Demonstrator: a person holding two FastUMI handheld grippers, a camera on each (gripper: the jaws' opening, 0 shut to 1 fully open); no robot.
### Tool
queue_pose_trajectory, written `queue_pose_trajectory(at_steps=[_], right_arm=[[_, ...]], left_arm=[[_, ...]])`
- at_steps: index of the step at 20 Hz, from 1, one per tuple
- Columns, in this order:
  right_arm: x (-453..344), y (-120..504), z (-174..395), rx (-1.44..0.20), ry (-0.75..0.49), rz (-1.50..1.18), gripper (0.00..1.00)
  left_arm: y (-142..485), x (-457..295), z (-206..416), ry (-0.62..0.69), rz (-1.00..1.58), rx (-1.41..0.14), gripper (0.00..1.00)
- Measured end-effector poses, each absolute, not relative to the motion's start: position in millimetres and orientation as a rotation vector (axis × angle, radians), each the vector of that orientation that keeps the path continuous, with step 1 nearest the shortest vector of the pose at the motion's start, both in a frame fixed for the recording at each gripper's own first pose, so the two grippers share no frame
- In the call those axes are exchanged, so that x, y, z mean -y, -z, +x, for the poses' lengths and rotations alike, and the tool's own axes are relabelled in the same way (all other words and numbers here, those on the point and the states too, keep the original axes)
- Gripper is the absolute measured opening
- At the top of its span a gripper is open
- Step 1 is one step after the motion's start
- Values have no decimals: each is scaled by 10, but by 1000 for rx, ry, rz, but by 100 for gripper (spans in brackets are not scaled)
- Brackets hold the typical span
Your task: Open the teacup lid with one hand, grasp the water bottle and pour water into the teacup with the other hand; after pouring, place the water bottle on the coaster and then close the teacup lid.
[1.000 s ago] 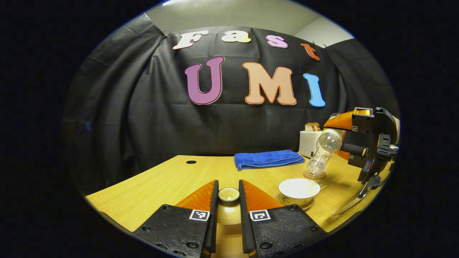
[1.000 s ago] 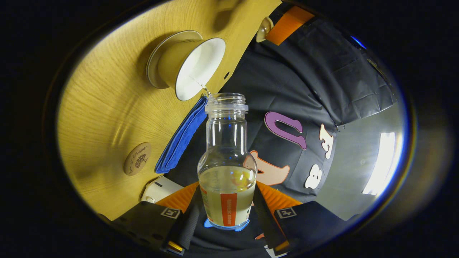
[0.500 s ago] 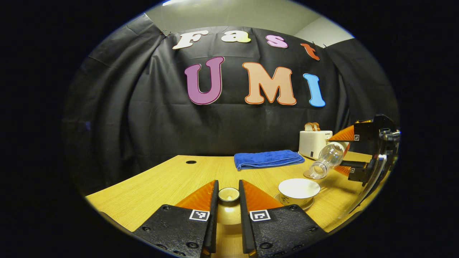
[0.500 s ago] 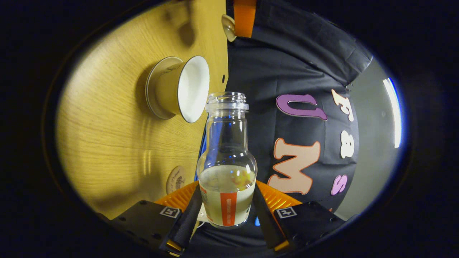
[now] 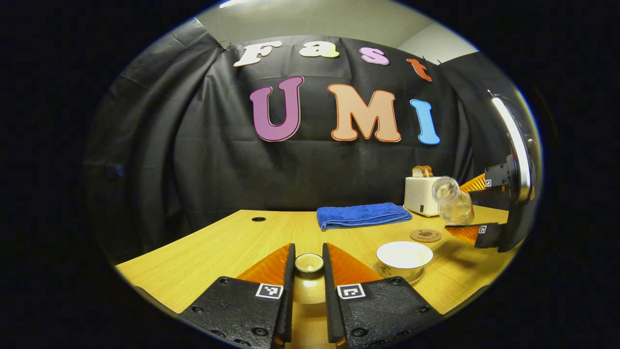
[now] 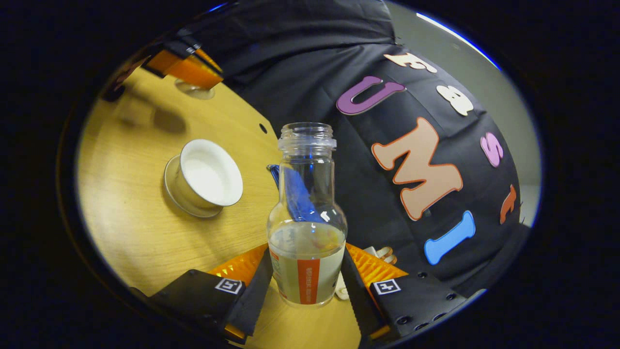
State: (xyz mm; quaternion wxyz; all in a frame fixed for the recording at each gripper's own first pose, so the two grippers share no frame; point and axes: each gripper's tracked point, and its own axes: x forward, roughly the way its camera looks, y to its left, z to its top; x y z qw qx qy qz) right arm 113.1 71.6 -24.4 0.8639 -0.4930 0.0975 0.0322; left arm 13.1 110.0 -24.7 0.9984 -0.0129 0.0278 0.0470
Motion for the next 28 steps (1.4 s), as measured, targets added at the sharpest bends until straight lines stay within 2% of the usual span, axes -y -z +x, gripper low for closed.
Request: queue_pose_trajectory(at_steps=[3, 4, 6, 7, 11, 12, 15, 24, 27, 28], right_arm=[[-611, 105, 1204, -199, -42, -863, 82], [-549, 99, 1253, -209, -31, -794, 79], [-399, 75, 1320, -232, 6, -666, 84], [-354, 55, 1339, -240, 19, -597, 80], [-264, 99, 1422, -232, 44, -342, 82], [-244, 97, 1467, -232, 44, -270, 79], [-183, 94, 1615, -214, 51, -116, 80], [101, 273, 2050, -163, 128, -81, 83], [176, 442, 2136, -185, 137, -86, 80], [199, 465, 2166, -189, 140, -86, 83]], left_arm=[[249, -1098, 133, -94, -26, -55, 26], [255, -1100, 129, -93, -26, -55, 26], [254, -1102, 128, -94, -26, -55, 26], [245, -1104, 127, -94, -26, -55, 26], [240, -1106, 134, -96, -26, -54, 26], [238, -1107, 135, -96, -26, -55, 26], [245, -1116, 120, -98, -26, -55, 26], [243, -1114, 108, -98, -27, -55, 26], [247, -1105, 128, -98, -28, -58, 26], [241, -1112, 110, -98, -28, -57, 26]])
